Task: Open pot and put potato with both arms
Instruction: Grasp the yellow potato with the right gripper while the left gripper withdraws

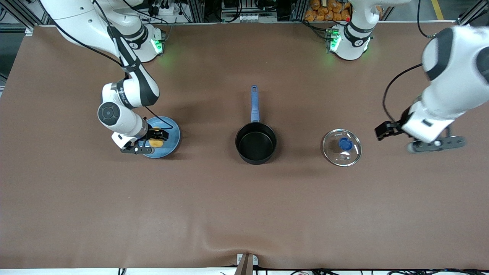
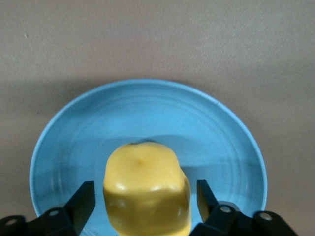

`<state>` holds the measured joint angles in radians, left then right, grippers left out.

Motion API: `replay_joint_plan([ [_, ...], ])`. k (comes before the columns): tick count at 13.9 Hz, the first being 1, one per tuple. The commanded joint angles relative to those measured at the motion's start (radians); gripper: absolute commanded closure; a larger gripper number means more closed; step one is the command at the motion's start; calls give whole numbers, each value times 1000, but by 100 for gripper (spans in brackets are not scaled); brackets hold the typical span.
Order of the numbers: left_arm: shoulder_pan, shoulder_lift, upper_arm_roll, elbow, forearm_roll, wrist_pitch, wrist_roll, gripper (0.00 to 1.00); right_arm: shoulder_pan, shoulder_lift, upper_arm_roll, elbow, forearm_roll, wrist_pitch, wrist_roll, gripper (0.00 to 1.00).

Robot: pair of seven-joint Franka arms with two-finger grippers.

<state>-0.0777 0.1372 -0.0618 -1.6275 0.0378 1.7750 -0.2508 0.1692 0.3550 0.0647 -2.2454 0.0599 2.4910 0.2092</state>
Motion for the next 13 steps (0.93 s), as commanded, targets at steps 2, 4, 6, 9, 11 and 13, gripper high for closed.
replay_joint_plan([
  [2, 67, 24, -15, 170, -58, -167, 53, 0, 15, -19, -3, 16, -3, -35, 18, 100],
  [4, 67, 2, -16, 173, -59, -170, 67, 0, 33, -24, 0, 129, -2, -194, 32, 100],
  [6, 62, 7, -18, 210, -61, -166, 85, 0, 73, -19, 0, 298, -2, -389, 103, 100],
  [9, 75, 2, -7, 216, -156, -169, 197, 0, 168, 28, -2, 554, 9, -572, 117, 100],
  [11, 76, 4, -6, 216, -147, -169, 205, 0, 258, 80, -2, 691, 11, -577, 207, 100],
  [13, 76, 7, -4, 215, -142, -170, 206, 0, 337, 190, -2, 870, 6, -645, 356, 100],
])
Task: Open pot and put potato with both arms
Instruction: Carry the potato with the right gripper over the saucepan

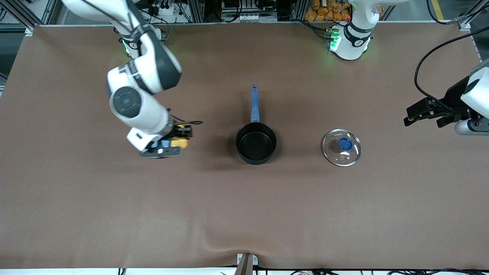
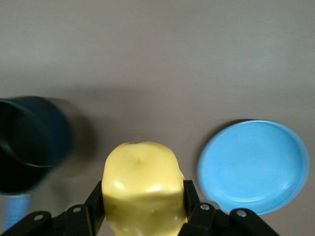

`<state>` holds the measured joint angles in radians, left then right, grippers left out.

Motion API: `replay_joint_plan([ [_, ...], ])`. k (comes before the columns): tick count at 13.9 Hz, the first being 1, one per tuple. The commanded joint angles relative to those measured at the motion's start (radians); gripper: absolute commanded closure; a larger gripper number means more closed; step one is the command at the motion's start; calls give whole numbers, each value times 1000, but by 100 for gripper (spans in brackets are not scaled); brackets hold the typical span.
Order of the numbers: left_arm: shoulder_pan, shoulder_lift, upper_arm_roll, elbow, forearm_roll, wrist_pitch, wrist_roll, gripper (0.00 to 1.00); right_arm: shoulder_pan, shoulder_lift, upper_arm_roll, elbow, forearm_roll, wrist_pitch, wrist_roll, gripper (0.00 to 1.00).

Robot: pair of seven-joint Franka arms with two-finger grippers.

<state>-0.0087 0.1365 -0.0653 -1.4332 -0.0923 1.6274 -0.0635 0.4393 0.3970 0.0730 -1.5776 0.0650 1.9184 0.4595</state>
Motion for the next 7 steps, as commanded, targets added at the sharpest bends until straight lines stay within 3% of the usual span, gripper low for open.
replay_joint_plan([
  [1, 6, 6, -2, 19, -12, -23, 19, 0, 114, 202, -10, 285, -2, -82, 155, 100],
  [4, 9, 6, -8, 19, -7, -23, 24, 0, 208, 330, -12, 437, -4, -35, 270, 100],
  [7, 16, 8, -10, 19, -3, -23, 24, 0, 258, 374, -12, 453, -4, 65, 280, 100],
])
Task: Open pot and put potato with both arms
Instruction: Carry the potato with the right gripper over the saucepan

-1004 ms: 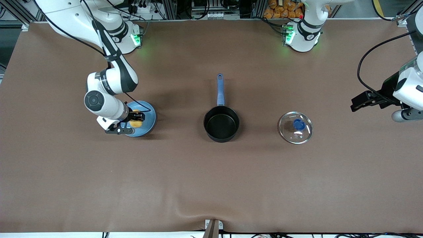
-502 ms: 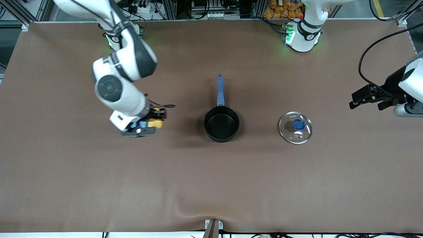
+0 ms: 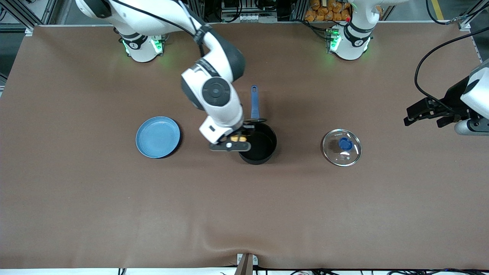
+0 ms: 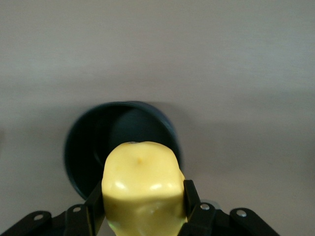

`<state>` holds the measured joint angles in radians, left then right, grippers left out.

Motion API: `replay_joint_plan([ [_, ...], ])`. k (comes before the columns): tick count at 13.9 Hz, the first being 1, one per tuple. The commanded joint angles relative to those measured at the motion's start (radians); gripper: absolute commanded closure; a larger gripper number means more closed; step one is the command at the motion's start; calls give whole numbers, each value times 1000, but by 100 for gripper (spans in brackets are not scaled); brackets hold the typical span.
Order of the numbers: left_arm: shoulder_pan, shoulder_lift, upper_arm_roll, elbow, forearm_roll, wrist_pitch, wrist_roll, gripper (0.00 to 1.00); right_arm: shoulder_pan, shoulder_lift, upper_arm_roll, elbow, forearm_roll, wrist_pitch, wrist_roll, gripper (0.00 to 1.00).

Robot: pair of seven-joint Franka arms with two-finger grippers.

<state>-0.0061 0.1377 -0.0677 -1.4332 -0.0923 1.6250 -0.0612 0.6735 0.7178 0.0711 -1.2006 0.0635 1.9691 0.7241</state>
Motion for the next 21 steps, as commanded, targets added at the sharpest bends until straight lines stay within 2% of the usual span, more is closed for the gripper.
replay_joint_plan([
  [1, 8, 8, -9, 19, -1, -20, 20, 0, 40, 74, -10, 76, -2, 36, 20, 100],
  [6, -27, -6, 5, 13, 19, -20, 20, 0, 89, 153, -10, 79, -4, 106, 101, 100],
  [8, -84, -24, 72, -4, 17, -20, 26, 0, 103, 184, -13, 79, -5, 146, 112, 100],
  [11, -120, -36, 110, -16, 17, -19, 26, 0, 104, 198, -17, 78, -13, 146, 112, 100],
  [13, -167, -38, 164, -27, 16, -19, 26, 0, 103, 210, -19, 78, -14, 146, 112, 100],
  [18, -138, -49, 146, -30, 11, -11, 27, 0, 103, 236, -19, 76, -14, 168, 115, 100],
  [21, -183, -49, 178, -35, 14, -11, 27, 0, 106, 249, -19, 72, -17, 183, 123, 100],
])
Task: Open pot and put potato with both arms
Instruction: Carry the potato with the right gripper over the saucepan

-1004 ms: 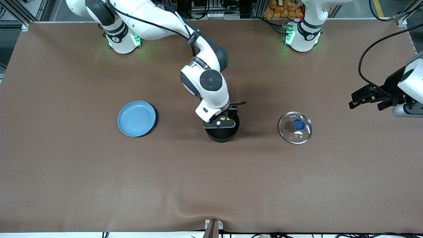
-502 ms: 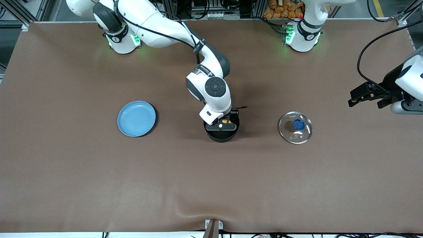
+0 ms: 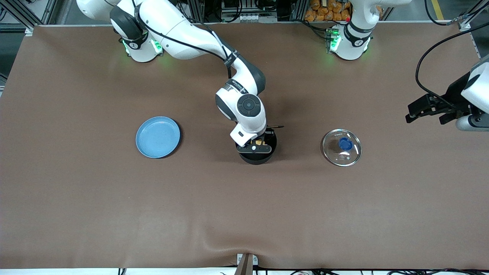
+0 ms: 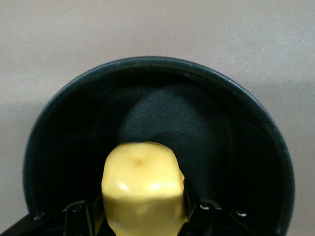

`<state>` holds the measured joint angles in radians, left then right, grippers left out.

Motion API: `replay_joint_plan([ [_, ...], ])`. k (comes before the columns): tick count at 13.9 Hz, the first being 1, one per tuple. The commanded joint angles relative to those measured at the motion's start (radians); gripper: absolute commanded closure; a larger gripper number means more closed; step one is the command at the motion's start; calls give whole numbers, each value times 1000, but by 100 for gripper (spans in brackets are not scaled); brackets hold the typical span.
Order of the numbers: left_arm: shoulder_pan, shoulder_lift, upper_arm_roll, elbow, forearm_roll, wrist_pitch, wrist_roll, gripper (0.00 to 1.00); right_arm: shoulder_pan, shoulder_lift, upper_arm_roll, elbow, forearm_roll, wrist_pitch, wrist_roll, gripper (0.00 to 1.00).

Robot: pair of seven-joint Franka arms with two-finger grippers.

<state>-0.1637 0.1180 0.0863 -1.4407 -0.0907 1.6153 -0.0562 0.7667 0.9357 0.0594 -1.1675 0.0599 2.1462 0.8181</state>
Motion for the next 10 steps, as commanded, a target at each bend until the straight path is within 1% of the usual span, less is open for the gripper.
replay_joint_plan([
  [1, -27, -29, 26, -27, 12, -2, 22, 0, 16, 40, -7, 37, -15, 20, 29, 100],
  [4, -13, -26, 21, -24, 12, -2, 22, 0, 20, 43, -7, 34, -22, 27, 30, 99],
  [5, -14, -23, 21, -24, 11, -3, 22, 0, 20, 46, -7, 34, -22, 27, 30, 92],
  [6, -17, -23, 21, -23, 11, -3, 21, 0, 22, 46, -7, 32, -23, 27, 30, 92],
  [7, -22, -23, 21, -23, 12, -3, 21, 0, 20, 46, -7, 32, -29, 26, 30, 85],
  [8, -23, -23, 21, -23, 12, -3, 21, 0, 20, 46, -7, 31, -32, 27, 30, 71],
  [9, -23, -21, 21, -21, 12, -6, 21, 0, 20, 46, -7, 26, -34, 27, 30, 62],
  [10, -23, -20, 21, -18, 12, -8, 18, 0, 20, 46, -7, 25, -35, 27, 30, 54],
])
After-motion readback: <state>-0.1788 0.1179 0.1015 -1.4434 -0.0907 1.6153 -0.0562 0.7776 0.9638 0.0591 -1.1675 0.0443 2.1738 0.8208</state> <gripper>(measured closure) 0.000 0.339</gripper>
